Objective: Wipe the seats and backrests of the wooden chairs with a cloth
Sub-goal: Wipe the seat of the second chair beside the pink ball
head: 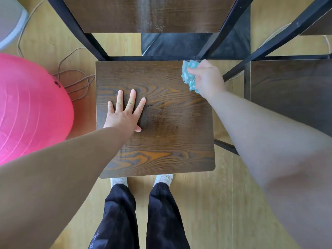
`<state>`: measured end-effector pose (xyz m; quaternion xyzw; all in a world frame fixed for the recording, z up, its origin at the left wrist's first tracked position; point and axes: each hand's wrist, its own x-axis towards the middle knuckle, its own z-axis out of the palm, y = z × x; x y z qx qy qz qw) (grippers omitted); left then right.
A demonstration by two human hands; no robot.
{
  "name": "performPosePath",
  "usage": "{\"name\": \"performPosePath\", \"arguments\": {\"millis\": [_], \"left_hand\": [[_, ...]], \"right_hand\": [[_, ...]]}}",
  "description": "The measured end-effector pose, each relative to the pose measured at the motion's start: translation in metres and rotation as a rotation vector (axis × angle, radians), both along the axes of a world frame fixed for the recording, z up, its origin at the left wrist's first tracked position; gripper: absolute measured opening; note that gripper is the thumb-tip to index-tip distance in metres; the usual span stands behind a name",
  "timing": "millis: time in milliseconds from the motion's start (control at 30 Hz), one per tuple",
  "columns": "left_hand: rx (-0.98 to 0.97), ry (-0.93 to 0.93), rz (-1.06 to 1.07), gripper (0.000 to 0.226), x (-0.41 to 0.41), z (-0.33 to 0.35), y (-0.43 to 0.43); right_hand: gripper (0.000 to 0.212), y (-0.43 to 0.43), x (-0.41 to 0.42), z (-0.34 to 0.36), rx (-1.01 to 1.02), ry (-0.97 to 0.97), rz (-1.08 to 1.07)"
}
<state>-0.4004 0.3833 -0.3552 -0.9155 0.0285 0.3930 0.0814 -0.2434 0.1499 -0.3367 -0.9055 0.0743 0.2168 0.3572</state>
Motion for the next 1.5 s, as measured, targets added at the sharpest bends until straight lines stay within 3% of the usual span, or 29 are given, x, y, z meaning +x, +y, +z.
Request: {"name": "performPosePath", "arguments": {"millis": [200,333,500,633,767,833,900,1000,1100,1200,1367,1500], "left_hand": [[0.008,0.035,0.011,0.102,0.001,0.003,-0.002],[0.005,0.044,0.023,0.102,0.004,0.007,-0.002],[-0.001,0.061,0.029,0.101,0.004,0.010,-0.005],[-0.005,0.056,0.029,0.101,0.003,0.011,-0.003],[0.001,0.054,0.013,0.100,0.003,0.009,-0.004],[0.008,0.053,0.005,0.100,0.002,0.008,-0.004],[0.011,0.054,0.001,0.101,0.002,0.008,-0.003],[0.013,0.056,-0.010,0.101,0.001,0.008,-0.003],[0.033,0.051,-0.026,0.102,0.000,0.007,-0.003],[0.048,0.045,-0.035,0.101,0.001,0.007,-0.002],[0.072,0.037,-0.031,0.104,0.002,0.006,-0.003],[0.074,0.042,-0.017,0.104,0.004,0.006,-0.004]], "right_hand": [[0.039,-0.019,-0.068,-0.012,-0.046,-0.053,0.345],[0.024,-0.033,-0.133,-0.022,-0.036,-0.165,0.519],[0.039,-0.044,-0.223,-0.024,0.007,-0.206,0.641],[0.042,-0.043,-0.247,-0.021,0.035,-0.136,0.686],[0.034,-0.049,-0.212,-0.007,0.088,-0.145,0.630],[0.038,-0.053,-0.166,0.004,0.058,-0.168,0.487],[0.029,-0.061,-0.109,0.009,-0.004,-0.227,0.375],[0.025,-0.067,-0.031,0.011,-0.063,-0.320,0.303],[0.010,-0.062,0.019,0.010,0.021,-0.179,0.190],[0.032,-0.053,0.041,0.006,0.084,-0.037,0.033],[0.033,-0.049,0.046,-0.008,0.098,-0.003,0.014],[0.017,-0.053,0.046,-0.017,-0.046,-0.129,0.203]]}}
